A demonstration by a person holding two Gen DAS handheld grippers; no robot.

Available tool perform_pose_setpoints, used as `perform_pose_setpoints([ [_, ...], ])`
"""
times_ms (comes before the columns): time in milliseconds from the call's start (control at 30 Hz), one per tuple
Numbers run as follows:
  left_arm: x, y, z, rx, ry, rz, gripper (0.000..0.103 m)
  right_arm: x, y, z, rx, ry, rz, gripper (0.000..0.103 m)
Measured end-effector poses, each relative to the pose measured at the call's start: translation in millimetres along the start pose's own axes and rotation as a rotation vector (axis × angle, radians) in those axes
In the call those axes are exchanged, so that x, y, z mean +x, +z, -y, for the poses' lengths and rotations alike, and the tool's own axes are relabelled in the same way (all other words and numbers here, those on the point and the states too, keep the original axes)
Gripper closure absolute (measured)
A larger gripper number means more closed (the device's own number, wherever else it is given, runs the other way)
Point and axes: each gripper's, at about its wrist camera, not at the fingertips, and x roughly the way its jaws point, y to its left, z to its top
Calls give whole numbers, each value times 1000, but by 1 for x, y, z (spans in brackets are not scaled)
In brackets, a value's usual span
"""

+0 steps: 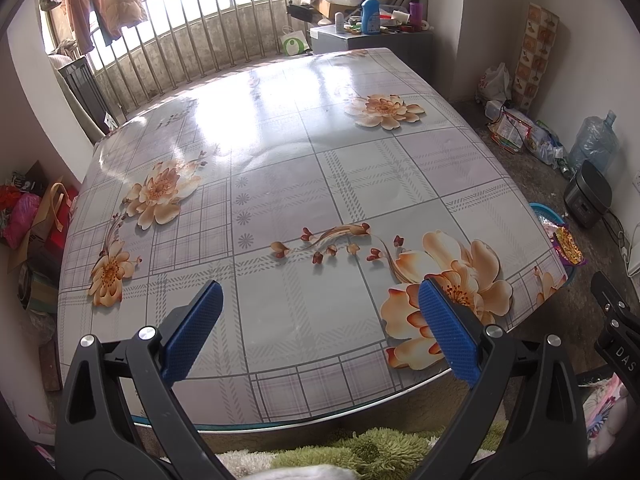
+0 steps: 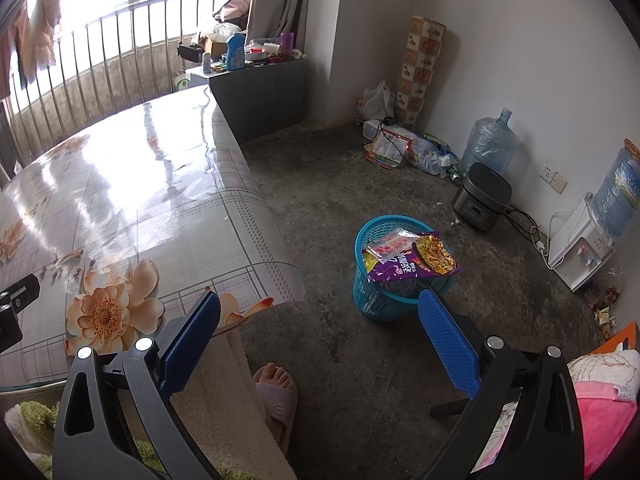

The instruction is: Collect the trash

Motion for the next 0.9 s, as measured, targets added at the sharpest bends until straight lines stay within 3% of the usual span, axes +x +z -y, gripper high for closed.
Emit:
perform_pose_setpoints([
  [900, 1, 0, 0, 0, -1, -4, 9, 0, -2, -1, 1, -1, 0, 7],
])
